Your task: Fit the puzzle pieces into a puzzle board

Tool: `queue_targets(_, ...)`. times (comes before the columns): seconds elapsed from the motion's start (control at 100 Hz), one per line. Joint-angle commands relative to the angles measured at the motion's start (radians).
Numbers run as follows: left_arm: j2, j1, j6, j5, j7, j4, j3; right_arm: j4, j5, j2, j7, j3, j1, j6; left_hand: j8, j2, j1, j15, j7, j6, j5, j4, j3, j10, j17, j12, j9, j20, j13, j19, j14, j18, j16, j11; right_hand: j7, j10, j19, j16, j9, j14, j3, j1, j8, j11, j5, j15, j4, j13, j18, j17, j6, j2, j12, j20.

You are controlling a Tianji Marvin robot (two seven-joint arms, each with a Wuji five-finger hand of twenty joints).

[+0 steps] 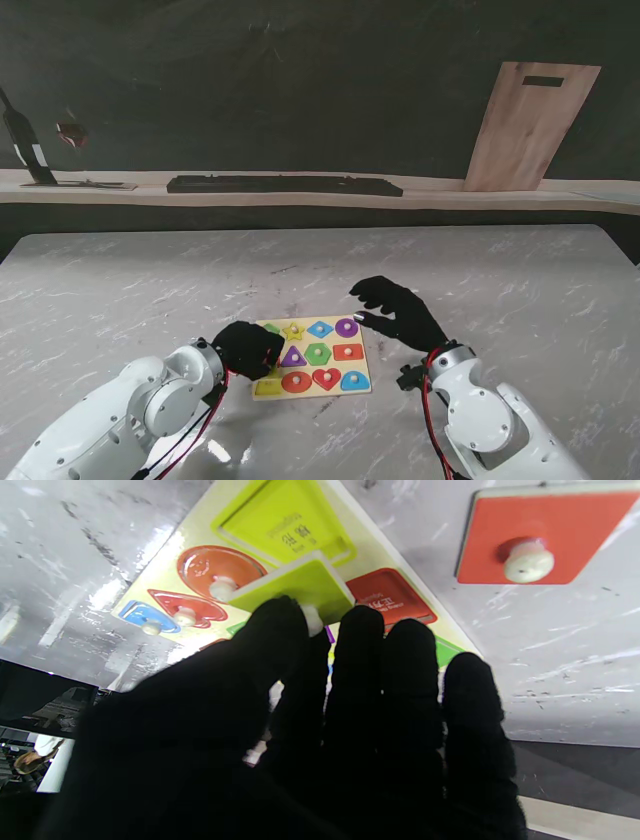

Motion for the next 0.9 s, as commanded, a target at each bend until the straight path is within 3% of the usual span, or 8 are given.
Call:
queue_targets(0.0, -0.003, 0.012, 0.009, 0.004, -0.005, -0.012, 0.005, -0.007, 0.003, -0.006, -0.003, 0.0, -0.009, -0.005, 0.028, -0.017, 0.001, 0.043, 0.047, 0.014, 0.016, 0.048, 0.067, 0.049, -0.007, 0.002, 0.01, 0.029, 0.035, 0.05, 0.001, 0.136, -0.014, 0.031, -0.01, -0.021, 0.001, 0.006, 0.024, 0.002, -0.009, -0.017, 0.014, -0.002, 0.009, 0.013, 0.037, 0.0, 0.002, -0.011, -0.039, 0.018, 0.005, 0.019)
queue_targets(0.34, 0.002, 0.033, 0.024, 0.058, 0.004, -0.019, 0.01, -0.008, 0.006, -0.007, -0.005, 0.005, -0.011, -0.012, 0.03, -0.017, -0.004, 0.051, 0.05, 0.016, 0.014, 0.049, 0.074, 0.05, -0.004, 0.002, 0.009, 0.036, 0.038, 0.057, 0.001, 0.138, -0.013, 0.038, -0.01, -0.021, 0.002, 0.006, 0.024, 0.001, -0.008, -0.017, 0.015, -0.002, 0.01, 0.014, 0.037, 0.001, 0.003, -0.01, -0.039, 0.017, 0.005, 0.019)
queue_targets(0.89, -0.002, 0.018, 0.053, 0.068, 0.044, 0.019, 0.047, -0.004, 0.005, -0.006, -0.003, 0.005, -0.01, -0.015, 0.027, -0.015, -0.004, 0.056, 0.053, 0.017, 0.011, 0.043, 0.073, 0.05, -0.006, -0.004, 0.005, 0.04, 0.036, 0.056, 0.0, 0.139, -0.018, 0.046, -0.011, -0.022, 0.001, 0.006, 0.024, 0.0, -0.009, -0.017, 0.014, -0.002, 0.007, 0.013, 0.037, 0.002, 0.002, -0.011, -0.039, 0.018, 0.005, 0.019)
